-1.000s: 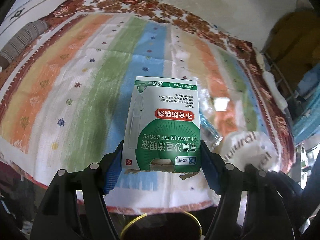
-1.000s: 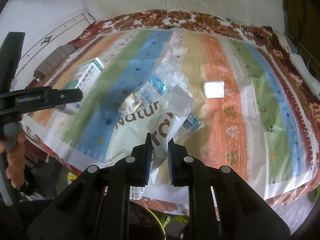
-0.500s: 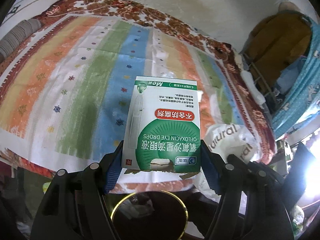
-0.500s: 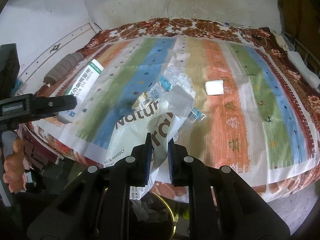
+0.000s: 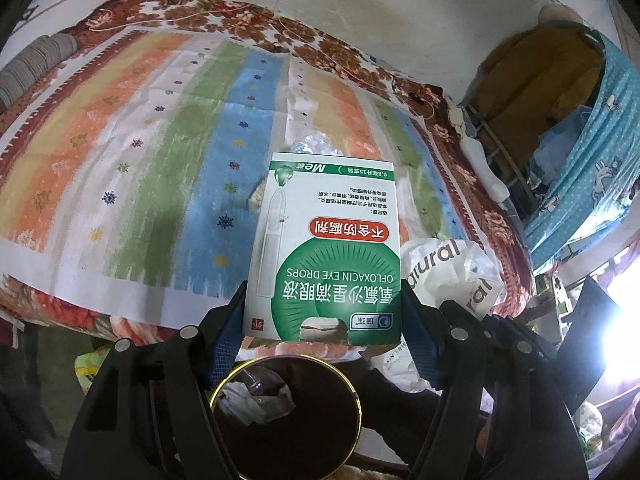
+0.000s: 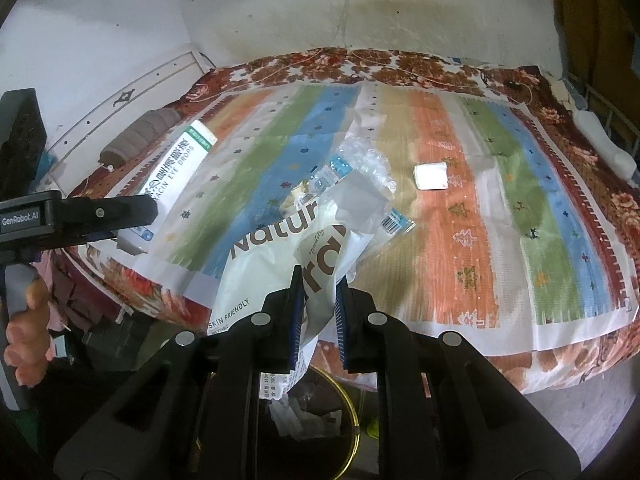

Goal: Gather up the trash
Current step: 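Carry the eye drops box and the Natural bag over the bin, then open the left gripper to drop the box while the right drops the bag into the bin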

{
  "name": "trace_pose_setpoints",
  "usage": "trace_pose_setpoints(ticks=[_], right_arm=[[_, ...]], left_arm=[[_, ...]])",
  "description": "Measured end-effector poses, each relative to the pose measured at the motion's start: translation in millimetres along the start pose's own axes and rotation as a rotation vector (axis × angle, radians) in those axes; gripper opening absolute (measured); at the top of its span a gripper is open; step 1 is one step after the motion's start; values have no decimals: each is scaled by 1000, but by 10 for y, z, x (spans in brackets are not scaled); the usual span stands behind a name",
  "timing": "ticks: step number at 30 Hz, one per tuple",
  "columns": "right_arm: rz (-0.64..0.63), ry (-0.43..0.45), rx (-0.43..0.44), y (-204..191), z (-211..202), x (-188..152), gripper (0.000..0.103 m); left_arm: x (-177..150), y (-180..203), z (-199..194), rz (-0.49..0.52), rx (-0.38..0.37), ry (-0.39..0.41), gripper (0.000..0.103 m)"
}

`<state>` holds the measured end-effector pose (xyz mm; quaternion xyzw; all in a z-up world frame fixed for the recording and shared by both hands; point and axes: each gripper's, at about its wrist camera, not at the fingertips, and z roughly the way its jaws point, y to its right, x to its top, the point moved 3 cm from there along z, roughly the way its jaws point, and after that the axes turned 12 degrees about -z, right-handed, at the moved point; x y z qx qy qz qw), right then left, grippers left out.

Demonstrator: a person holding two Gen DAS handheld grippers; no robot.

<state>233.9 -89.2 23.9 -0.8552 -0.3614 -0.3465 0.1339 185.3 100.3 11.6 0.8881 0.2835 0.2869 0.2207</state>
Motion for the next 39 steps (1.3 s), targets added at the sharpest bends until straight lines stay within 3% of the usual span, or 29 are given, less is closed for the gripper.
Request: trace_pose_setpoints(ticks=[25,39], right_arm=[[-20,-23,30,-256,-209,-503,13],[-50,-104,46,-483,-146,-874,13]], left_arm=[[-654,7,-177,40,-65,-28,70],[-1144,-130,-183,0,-66,-49,70]])
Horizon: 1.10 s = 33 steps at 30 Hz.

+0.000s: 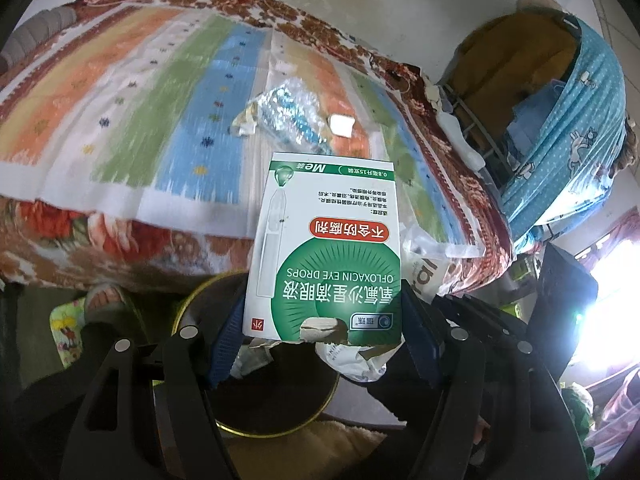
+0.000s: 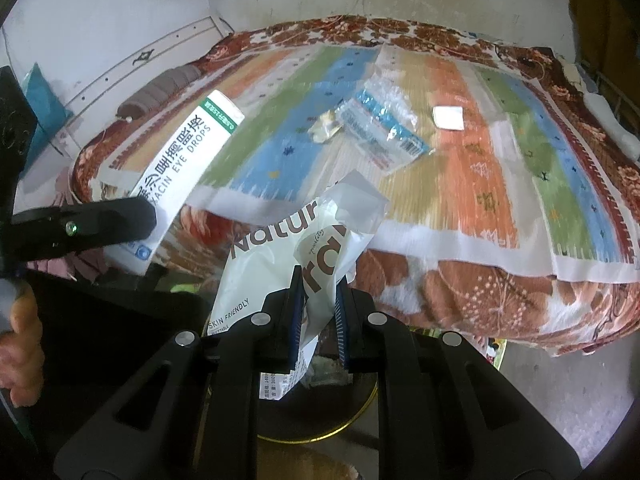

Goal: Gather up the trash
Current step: 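Open the left gripper to drop the box while the right drops the bag into the bin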

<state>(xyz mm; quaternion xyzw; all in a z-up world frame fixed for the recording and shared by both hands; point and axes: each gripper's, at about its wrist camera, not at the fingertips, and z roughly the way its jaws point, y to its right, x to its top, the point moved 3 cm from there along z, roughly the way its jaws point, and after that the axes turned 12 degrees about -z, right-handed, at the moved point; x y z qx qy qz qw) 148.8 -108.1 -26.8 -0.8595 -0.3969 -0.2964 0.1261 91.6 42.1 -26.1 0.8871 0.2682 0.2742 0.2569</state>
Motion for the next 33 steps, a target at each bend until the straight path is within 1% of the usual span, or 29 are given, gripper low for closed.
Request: trace_pose_setpoints(ticks=[10,14,17,20,22,25,29,33], right_arm=[[6,-118,-5,-116,183,-345,13],[25,-174,-1,-123,309,-452,13],[35,-225,-16,-94,450,-526,13],[45,-273,16,-105,592,-578,13],[39,-296,16,-121,662,-605,13],[52,-324,21,-117,758,-640,14],[84,-360,29,-73,884,-679,15],[115,-392,26,-25,1008,-716,15]], left_arm=[[-402,-112,178,-3,46,-62,70],[-513,-156,267,-10,89,-90,70],[-547,-238,360,-53,108,-135,70],[-557,-331,437,-107,119,-170,70],[-562,-392,482,-143,126,-188,70],[-603,-496,584,-204,138,-237,70],[-622,-559,659,-229,166,-252,70],[-589,-656,752,-292,181,-265,70]])
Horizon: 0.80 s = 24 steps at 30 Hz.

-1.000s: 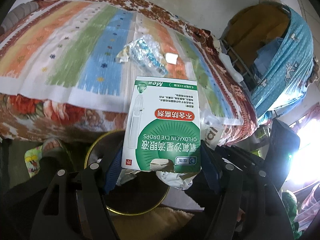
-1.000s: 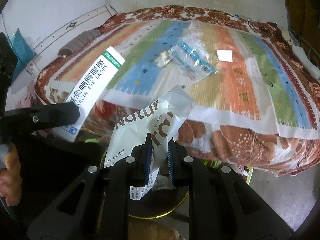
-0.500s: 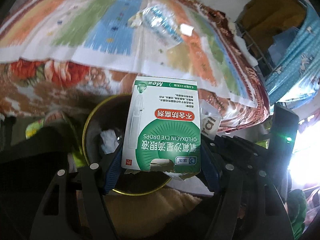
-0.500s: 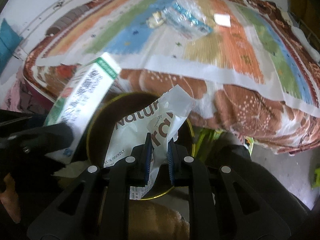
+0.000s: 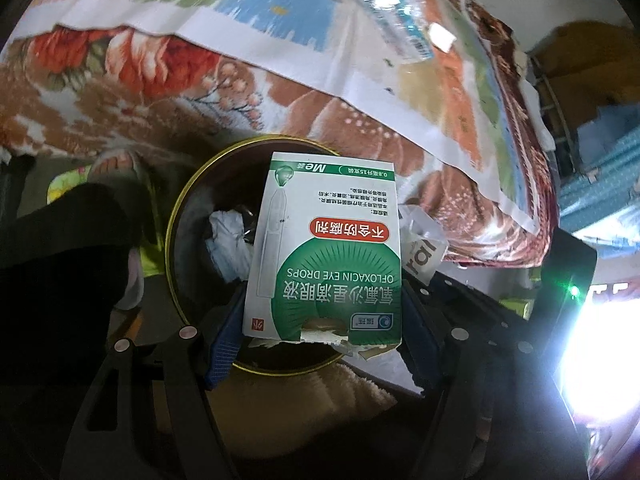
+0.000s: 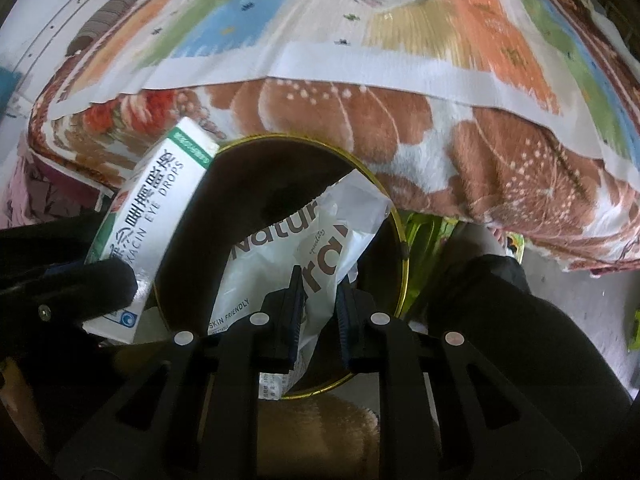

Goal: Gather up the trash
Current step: 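Open the left gripper to drop the box while the right drops the bag into the bin, then move both open grippers back over the bed toward the remaining wrappers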

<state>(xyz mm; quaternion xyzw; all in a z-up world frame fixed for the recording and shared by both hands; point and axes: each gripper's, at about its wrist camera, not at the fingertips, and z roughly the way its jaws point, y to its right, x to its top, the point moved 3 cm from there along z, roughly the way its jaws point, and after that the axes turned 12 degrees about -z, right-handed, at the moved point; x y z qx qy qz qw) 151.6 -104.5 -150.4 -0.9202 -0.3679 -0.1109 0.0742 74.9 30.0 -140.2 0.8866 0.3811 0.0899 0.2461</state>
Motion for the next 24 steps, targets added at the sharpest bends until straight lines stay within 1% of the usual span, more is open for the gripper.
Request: trace_pose_setpoints(ticks=[5,8,9,10,11,12,13,14,16,20,24], right_arm=[[15,-14,-6,32,91,35,17],[30,-29,-3,46,173,62,17],[35,-30,-2,48,185,68,19],[42,-29,4,51,204,75,23],[47,-26,4,55,208,80,30],[51,-23,1,66,205,83,35],[52,-20,0,72,202,85,42],[54,-17,2,72,204,97,42],[63,-9,10,91,182,104,42],[72,16,14,117,98,129,44],[87,46,19,140,5,172,48]], left_arm=[[89,-55,123,-68,-1,-31,70],[143,-70,177,-101,3,-32,70],[165,-73,193,-109,6,-30,71],[177,-72,208,-113,7,-29,71],[191,-69,228,-119,7,-30,71],[203,-63,241,-120,10,-29,72],[213,-56,252,-120,10,-28,75],[224,-59,252,-121,10,-24,78],[252,-65,224,-133,5,-7,81],[297,-48,97,-126,-2,44,81],[339,8,-42,-102,-11,92,81]])
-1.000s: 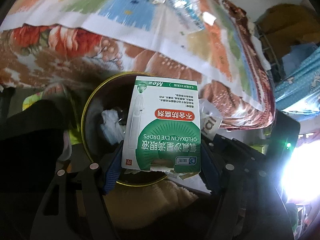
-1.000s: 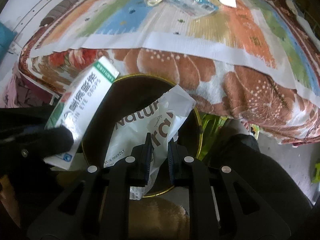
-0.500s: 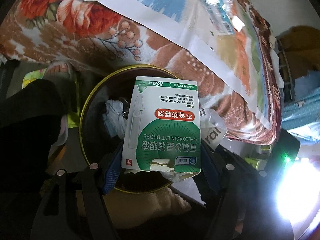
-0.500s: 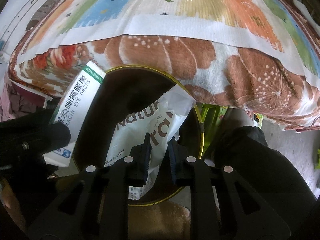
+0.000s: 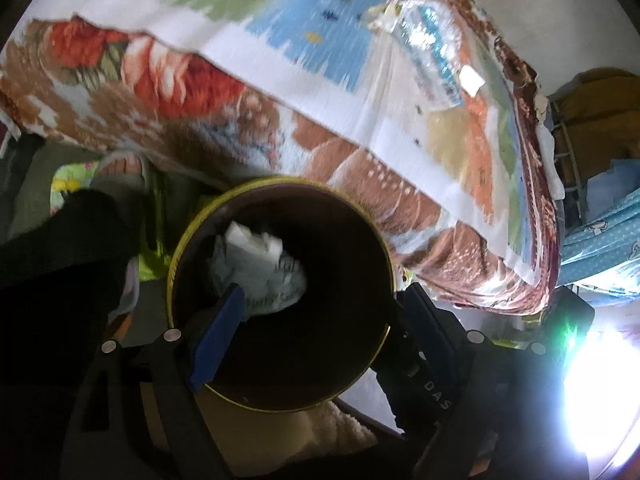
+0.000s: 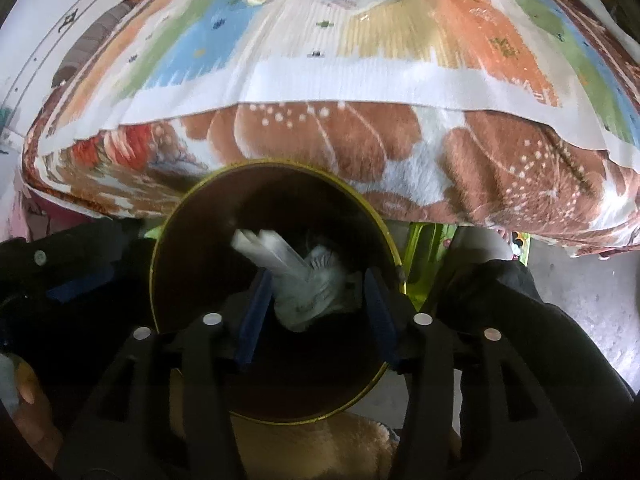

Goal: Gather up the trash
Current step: 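Move both open grippers back over the bed toward the remaining wrappers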

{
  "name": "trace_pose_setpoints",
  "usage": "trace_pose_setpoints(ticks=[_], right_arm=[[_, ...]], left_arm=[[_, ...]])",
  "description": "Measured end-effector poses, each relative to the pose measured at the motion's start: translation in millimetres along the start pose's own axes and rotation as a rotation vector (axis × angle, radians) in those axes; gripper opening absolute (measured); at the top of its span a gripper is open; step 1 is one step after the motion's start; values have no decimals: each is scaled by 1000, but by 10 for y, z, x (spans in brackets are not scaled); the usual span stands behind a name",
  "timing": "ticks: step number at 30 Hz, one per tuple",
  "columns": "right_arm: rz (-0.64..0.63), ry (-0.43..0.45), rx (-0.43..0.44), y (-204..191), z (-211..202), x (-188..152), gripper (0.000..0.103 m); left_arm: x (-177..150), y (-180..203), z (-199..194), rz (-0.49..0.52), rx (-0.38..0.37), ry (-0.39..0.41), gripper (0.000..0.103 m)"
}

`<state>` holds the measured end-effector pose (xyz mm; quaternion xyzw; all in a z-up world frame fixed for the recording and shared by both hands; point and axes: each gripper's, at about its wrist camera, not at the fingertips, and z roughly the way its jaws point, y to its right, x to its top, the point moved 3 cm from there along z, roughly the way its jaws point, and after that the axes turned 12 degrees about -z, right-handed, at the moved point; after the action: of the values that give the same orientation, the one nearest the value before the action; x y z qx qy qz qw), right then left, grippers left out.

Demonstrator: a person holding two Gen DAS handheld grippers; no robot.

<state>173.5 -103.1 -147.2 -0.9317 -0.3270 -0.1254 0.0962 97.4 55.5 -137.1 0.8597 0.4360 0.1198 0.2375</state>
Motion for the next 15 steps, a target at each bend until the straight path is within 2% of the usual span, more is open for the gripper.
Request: trace_pose_setpoints(ticks=[6,9,15], right_arm=[[-28,64,-14,-36,-192,113,53],[-26,103,-6,-14,-317,195,54],[-50,194,-22,35,-626,412,63]], left_arm=[[71,124,-194,79,38,94,81],[118,170,-291,96,40,126,83],[205,279,-475,137,38,172,88]])
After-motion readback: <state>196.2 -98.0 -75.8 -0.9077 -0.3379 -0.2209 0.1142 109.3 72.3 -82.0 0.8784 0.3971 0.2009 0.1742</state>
